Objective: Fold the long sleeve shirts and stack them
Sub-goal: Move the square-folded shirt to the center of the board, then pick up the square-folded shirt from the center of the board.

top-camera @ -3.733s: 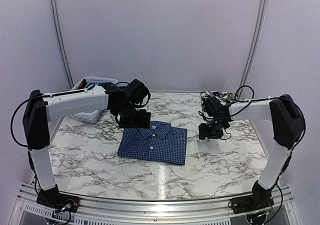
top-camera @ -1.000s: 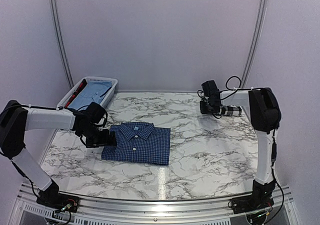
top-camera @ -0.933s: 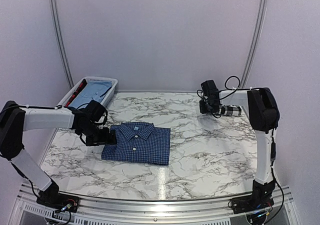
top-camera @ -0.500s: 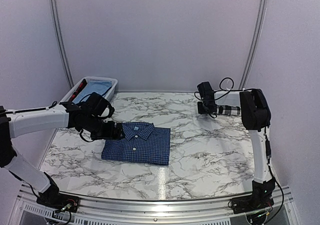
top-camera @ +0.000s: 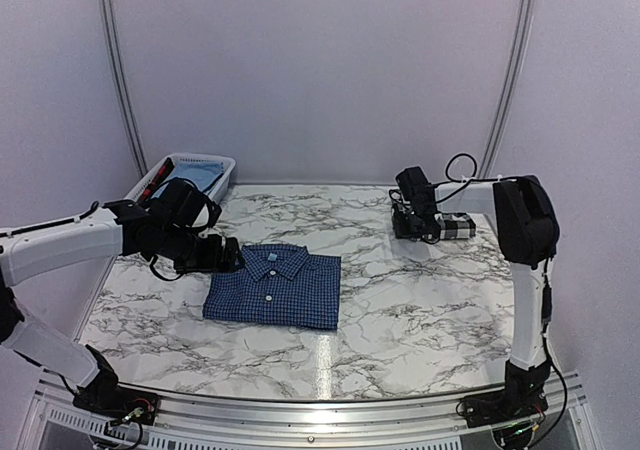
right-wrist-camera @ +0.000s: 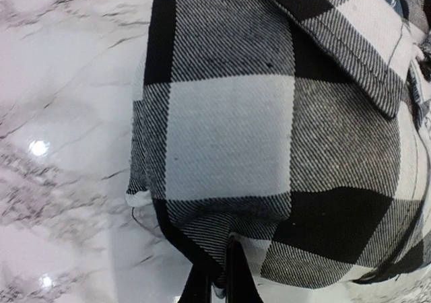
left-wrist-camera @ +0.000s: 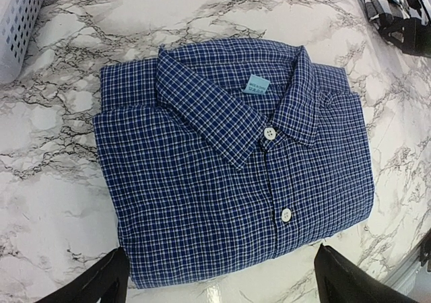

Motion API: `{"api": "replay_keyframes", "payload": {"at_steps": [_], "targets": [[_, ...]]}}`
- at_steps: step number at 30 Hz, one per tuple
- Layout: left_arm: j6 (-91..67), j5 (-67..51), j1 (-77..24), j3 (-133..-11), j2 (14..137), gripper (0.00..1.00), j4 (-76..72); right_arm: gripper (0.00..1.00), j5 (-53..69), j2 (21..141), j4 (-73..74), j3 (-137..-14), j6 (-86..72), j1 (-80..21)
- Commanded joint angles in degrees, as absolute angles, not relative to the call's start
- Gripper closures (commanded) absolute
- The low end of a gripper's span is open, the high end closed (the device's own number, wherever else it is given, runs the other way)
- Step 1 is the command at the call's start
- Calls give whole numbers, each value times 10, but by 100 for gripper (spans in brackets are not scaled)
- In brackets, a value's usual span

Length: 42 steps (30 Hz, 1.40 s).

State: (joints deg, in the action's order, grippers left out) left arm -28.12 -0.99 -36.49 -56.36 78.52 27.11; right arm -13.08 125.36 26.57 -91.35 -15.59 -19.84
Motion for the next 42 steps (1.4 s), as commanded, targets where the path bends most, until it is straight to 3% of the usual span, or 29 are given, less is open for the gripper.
{"api": "replay_keyframes", "payload": {"at_steps": [1, 13, 24, 32, 42], "targets": [[-288, 11, -365, -548, 767, 1, 285, 100, -37, 1206, 267, -863, -222, -252], [-303, 26, -364, -481, 746, 1, 252, 98, -9, 1132, 182, -747, -362, -380], [-296, 41, -328, -454, 775, 1, 225, 42, 58, 1049, 170, -707, -341, -402], [-238, -21, -288, -497, 862, 2, 209, 44, 144, 1029, 89, -634, -333, -423], [-226, -71, -256, -514, 925, 14, 179, 48, 141, 1059, 39, -612, -360, -433]]}}
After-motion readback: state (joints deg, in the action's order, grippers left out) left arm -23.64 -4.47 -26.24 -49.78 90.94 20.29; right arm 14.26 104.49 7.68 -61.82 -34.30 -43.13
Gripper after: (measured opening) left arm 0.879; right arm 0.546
